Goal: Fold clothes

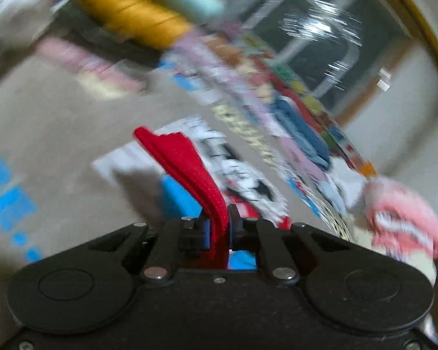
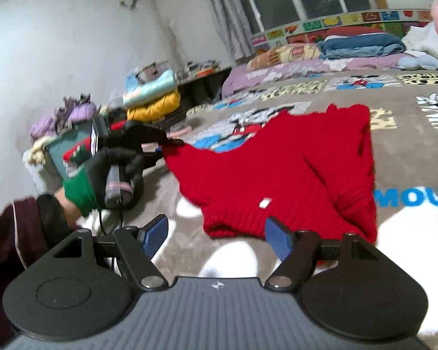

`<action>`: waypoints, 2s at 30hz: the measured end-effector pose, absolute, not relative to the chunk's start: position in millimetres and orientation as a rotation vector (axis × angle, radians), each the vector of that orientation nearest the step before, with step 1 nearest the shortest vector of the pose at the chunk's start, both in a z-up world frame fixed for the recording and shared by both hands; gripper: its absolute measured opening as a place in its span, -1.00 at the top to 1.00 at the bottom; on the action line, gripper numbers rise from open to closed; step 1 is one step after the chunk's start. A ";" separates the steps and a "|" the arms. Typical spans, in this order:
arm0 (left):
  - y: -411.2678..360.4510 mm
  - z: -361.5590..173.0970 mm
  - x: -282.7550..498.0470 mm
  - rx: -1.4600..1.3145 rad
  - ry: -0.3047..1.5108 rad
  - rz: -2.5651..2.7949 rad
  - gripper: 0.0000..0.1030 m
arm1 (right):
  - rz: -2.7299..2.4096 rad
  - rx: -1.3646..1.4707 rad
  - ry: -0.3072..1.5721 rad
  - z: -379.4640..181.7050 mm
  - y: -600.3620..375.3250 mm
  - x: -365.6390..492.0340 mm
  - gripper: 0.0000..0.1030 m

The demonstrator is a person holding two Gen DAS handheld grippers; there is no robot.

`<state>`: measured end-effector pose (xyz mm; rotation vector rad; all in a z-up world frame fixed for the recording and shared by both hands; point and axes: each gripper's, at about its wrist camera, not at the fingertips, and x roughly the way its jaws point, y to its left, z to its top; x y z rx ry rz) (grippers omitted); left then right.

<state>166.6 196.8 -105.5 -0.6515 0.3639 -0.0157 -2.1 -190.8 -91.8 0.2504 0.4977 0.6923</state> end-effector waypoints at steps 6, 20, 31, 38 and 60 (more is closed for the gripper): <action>101.6 -82.3 158.5 -0.211 0.320 -0.163 0.84 | 0.679 0.345 0.485 -88.7 -198.8 3.5 -0.43; -21.2 -133.5 133.0 0.445 0.377 -0.412 0.11 | 0.625 0.713 0.589 -115.2 -223.8 30.2 -0.43; 34.9 -106.4 77.6 0.383 0.343 -0.484 -0.26 | 0.536 0.876 0.649 -123.5 -208.5 79.0 -0.44; 89.3 -115.2 81.6 0.231 0.424 -0.396 -0.27 | 0.356 0.943 0.693 -129.1 -190.4 124.6 -0.37; 95.0 -137.7 91.6 -0.020 0.618 -0.465 -0.37 | 0.286 0.912 0.472 -96.6 -171.8 149.5 0.78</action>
